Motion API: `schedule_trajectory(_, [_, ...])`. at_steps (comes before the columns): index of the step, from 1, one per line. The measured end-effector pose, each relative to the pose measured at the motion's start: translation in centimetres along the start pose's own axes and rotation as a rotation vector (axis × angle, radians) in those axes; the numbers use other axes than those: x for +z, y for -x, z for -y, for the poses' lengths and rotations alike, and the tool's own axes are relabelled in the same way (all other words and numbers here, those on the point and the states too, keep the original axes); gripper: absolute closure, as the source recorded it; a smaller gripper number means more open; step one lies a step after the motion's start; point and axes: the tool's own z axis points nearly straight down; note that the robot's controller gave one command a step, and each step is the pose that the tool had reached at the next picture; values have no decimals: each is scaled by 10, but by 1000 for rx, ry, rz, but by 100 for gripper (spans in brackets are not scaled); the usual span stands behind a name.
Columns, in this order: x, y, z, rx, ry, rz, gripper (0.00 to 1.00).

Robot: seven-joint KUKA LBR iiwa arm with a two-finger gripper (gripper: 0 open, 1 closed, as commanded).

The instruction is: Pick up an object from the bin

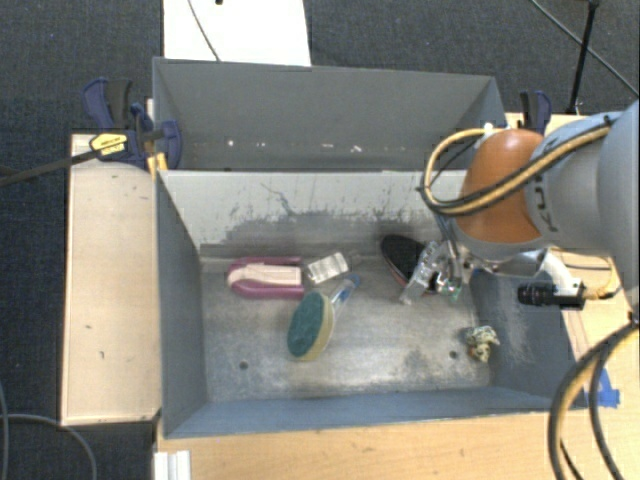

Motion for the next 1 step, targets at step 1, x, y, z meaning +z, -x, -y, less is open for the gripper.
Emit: schedule_trajectory(1, [0,-10,-40,30,-20,-19,100])
